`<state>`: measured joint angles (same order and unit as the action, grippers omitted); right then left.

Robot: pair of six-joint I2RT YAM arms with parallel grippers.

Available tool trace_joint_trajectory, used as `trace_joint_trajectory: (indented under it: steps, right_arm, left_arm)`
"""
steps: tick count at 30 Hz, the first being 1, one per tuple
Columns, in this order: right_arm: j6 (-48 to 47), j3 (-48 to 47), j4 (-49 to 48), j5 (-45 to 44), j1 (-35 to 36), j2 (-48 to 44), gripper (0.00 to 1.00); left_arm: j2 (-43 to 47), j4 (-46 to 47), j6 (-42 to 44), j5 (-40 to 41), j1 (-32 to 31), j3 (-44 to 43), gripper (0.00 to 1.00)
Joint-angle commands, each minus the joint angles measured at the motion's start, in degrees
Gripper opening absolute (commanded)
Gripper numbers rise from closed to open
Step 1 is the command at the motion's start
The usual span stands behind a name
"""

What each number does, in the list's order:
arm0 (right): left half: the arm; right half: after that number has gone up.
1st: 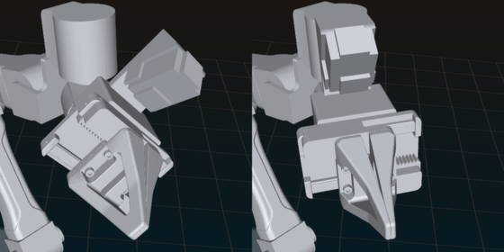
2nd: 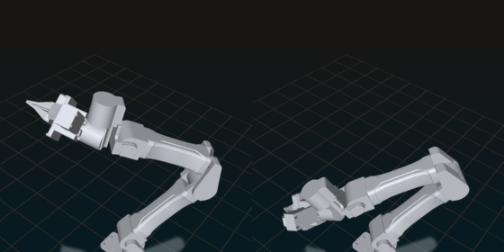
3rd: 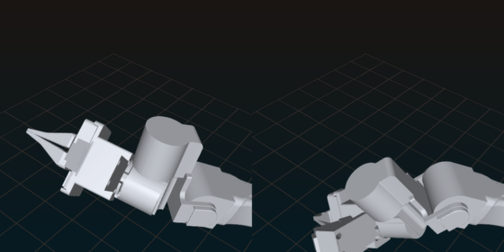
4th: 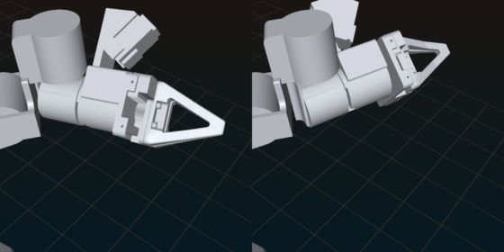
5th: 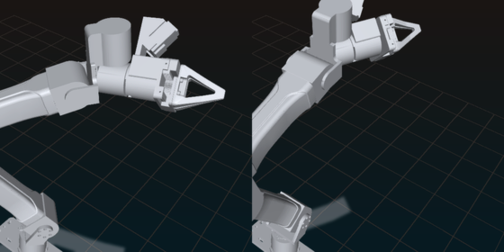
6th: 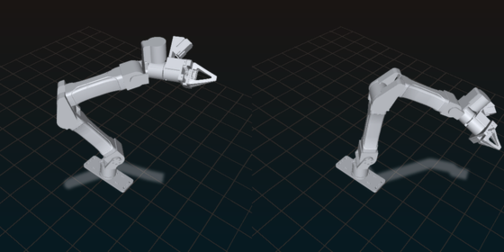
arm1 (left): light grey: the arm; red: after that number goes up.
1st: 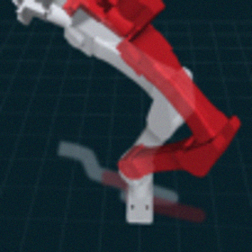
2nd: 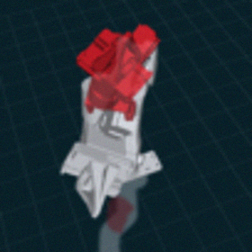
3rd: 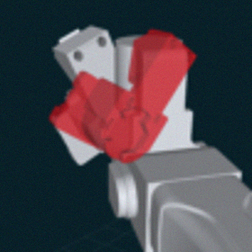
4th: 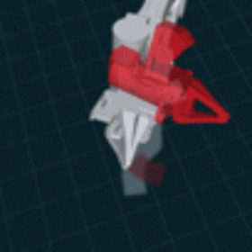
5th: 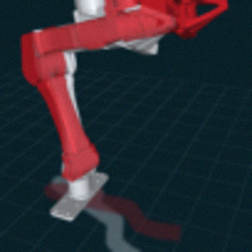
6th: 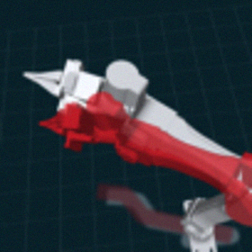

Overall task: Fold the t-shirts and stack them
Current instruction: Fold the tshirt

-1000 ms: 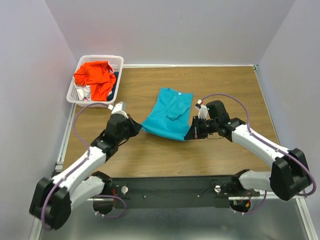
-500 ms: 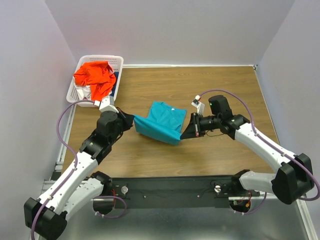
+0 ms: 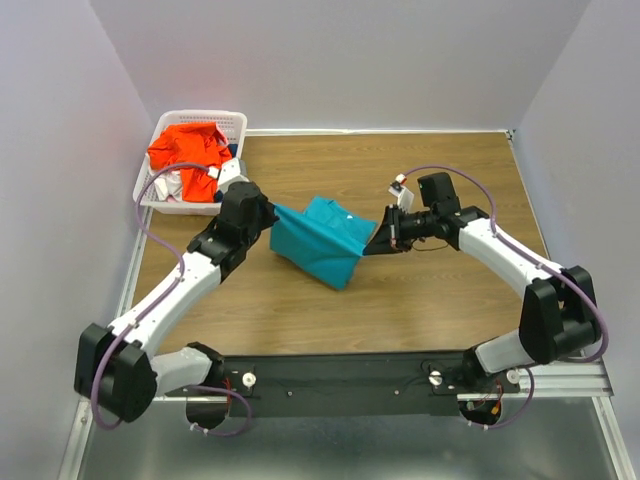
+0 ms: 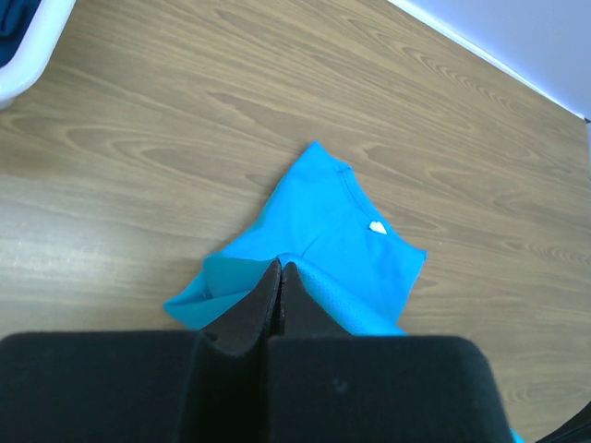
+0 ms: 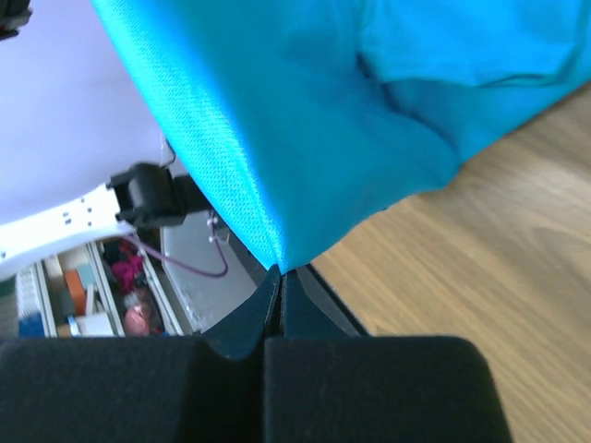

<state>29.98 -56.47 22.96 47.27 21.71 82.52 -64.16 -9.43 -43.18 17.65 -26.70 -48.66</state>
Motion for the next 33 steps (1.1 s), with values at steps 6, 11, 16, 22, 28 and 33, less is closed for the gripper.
trace_joint_trajectory:
  steps: [6,11,16,22,28,33]
  right_arm:
    - [-2.03,-5.49,-0.9,-0.15,-5.8,7.82,0.01]
    - [-2.55,-8.21,-1.86,-1.21,-8.7,12.57,0.01]
    - [-2.99,-11.55,-2.74,-3.14,-11.42,18.1,0.01]
    - [-2.03,-18.58,-3.54,-3.85,-12.66,25.94,0.01]
    - [-1.33,-24.81,-3.89,-5.6,-13.89,34.19,0.01]
    - [-0.54,-30.26,-3.89,-7.89,-15.12,39.2,0.01]
  left_arm:
    - [-15.53,4.6,4.5,3.36,3.14,-11.43,0.0]
    - [-23.37,4.69,6.7,2.3,3.58,-17.77,0.0]
    - [-32.07,4.51,7.84,0.55,3.85,-25.06,0.0]
    - [-43.49,2.93,8.99,-2.44,3.93,-35.35,0.0]
    - [-54.29,-0.41,10.22,-3.85,4.11,-46.32,0.0]
    - [-60.63,-1.73,10.75,-6.13,4.37,-53.36,0.0]
